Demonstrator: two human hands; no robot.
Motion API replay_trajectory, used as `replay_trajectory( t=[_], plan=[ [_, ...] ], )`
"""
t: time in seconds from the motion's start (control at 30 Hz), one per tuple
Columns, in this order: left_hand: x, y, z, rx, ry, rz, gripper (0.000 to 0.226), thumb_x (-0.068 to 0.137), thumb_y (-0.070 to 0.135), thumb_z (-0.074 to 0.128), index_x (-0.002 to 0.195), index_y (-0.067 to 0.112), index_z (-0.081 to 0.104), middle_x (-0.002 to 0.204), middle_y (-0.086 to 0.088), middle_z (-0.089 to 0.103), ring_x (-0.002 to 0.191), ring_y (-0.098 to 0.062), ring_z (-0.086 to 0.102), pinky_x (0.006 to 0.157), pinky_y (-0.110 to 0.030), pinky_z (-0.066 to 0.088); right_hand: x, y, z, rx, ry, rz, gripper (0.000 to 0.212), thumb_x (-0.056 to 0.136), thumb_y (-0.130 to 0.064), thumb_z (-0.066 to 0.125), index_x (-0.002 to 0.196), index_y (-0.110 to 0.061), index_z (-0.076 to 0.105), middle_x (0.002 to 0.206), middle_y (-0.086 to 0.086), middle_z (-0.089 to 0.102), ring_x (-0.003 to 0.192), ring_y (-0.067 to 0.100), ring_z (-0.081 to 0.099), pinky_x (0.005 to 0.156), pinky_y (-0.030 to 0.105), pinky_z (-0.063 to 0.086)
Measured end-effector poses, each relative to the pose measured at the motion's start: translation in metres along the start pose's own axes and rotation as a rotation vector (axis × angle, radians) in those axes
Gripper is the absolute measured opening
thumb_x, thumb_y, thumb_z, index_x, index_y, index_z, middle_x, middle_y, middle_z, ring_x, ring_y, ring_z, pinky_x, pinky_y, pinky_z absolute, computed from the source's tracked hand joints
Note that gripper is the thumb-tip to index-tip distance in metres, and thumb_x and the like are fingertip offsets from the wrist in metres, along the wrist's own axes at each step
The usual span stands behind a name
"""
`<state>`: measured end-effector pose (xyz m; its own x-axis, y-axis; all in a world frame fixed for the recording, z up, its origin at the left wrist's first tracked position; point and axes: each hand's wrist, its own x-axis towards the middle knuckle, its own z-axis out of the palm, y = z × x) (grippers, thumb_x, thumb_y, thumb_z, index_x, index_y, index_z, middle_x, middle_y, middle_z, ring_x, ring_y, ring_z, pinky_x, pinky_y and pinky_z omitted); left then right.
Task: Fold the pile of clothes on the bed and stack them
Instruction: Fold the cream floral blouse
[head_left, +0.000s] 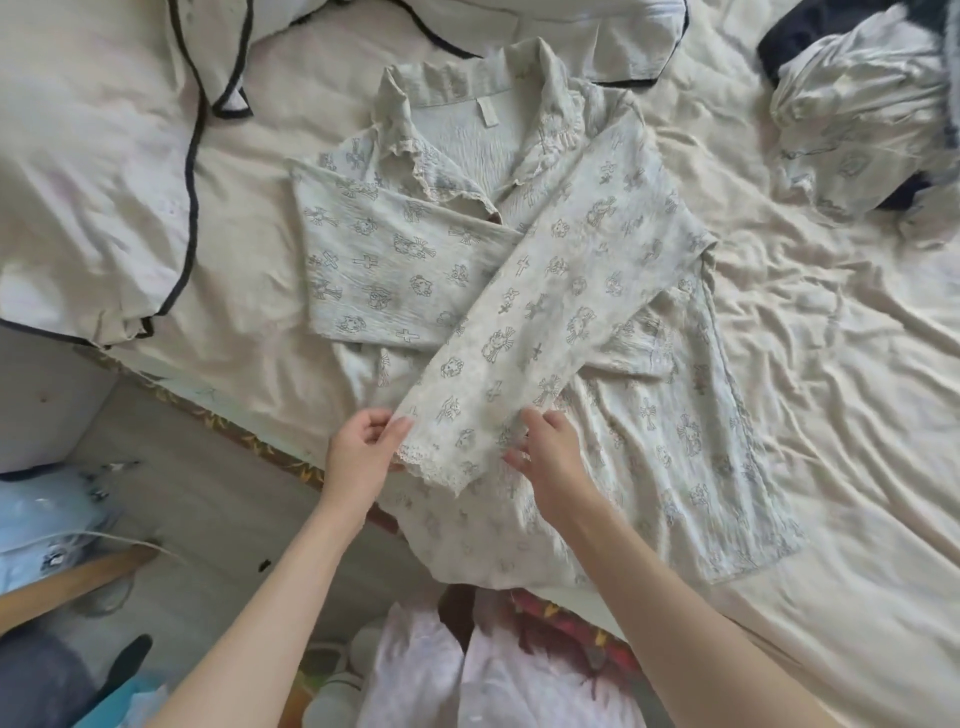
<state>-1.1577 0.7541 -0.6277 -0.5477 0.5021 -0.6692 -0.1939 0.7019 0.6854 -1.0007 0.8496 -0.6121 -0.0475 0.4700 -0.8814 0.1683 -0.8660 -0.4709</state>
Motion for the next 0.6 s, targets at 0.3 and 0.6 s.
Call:
replay_trajectory(
  t=[0.3,0.6],
  plan=[
    [-0.002,-0.068,-0.016,0.065,-0.022,-0.222,0.036,0.083,0.025,0.071,0.111,0.016,0.049,0.103,0.0,0.058,0.098,-0.016,0.057,0.087,-0.033,0.046,0.013,0.031,-0.027,-0.265,0.102,-0.052,0.013,0.093,-0.012,0.053,0.105,-0.008,0.053,0.086,0.008,0.064,0.067,0.017,0.061,0.06,0.027,0.051],
    [-0.03,-0.087,0.004,-0.026,0.012,-0.233,0.026,0.088,0.024,0.066,0.101,0.003,0.06,0.098,-0.006,0.063,0.094,-0.019,0.057,0.087,-0.034,0.043,0.007,0.035,-0.157,-0.713,0.492,-0.351,0.023,0.096,-0.017,0.046,0.114,-0.009,0.058,0.104,0.001,0.059,0.086,0.011,0.054,0.071,0.022,0.038]
  ],
)
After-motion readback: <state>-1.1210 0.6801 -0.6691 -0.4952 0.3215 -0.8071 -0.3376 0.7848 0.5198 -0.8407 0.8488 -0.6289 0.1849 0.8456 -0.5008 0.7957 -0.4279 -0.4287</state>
